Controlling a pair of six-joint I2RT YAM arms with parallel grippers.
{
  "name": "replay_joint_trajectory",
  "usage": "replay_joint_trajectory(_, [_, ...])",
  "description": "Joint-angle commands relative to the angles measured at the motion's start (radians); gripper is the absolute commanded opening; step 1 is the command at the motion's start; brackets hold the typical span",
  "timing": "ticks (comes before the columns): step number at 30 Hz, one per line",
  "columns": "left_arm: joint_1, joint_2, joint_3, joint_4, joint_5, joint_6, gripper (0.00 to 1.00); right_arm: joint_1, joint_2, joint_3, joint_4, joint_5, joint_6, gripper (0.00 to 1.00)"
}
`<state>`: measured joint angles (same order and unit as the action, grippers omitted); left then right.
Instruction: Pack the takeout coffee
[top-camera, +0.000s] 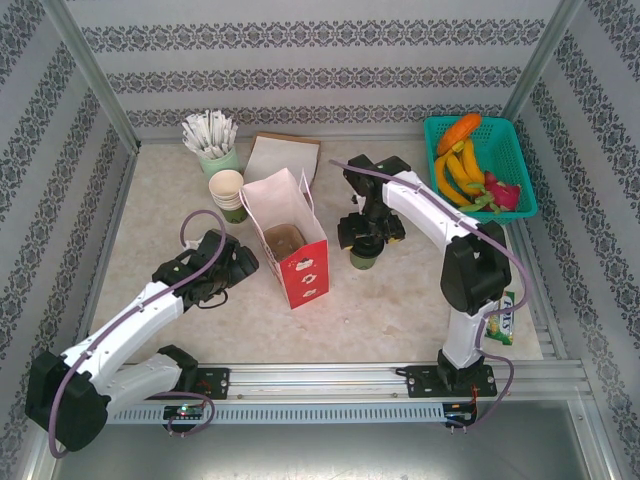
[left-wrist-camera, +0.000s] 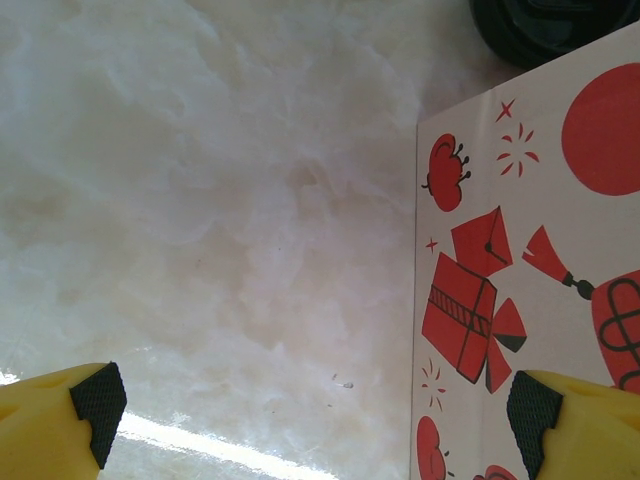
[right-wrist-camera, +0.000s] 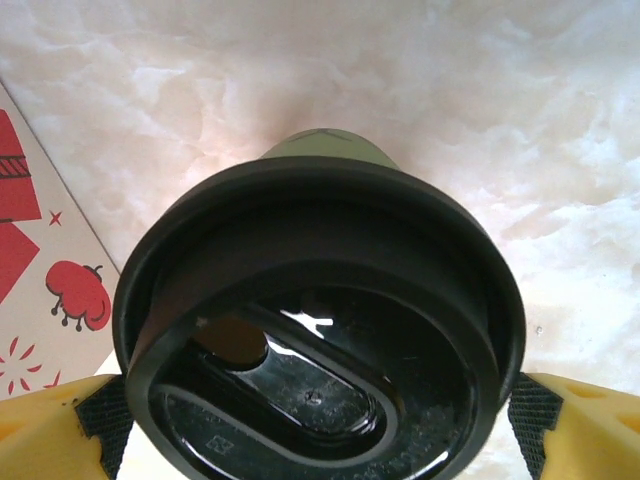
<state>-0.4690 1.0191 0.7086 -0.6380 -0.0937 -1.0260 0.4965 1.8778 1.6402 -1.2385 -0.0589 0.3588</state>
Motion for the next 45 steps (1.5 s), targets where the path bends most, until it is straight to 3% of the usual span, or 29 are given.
replay_joint_trajectory(1, [0.015, 0.008, 0.014, 0.027, 0.005, 0.018, 1.00, 0.019, 0.015, 0.024, -0.017, 0.047, 0.026, 0.98])
replay_joint_trajectory(29, [0.015, 0.034, 0.021, 0.023, 0.011, 0.016, 1.00, 0.022, 0.075, 0.036, -0.025, 0.094, 0.040, 0.98])
replay_joint_trajectory(45, [0.014, 0.045, 0.022, 0.026, 0.020, 0.017, 1.00, 0.015, 0.058, 0.034, -0.017, 0.030, 0.034, 0.98])
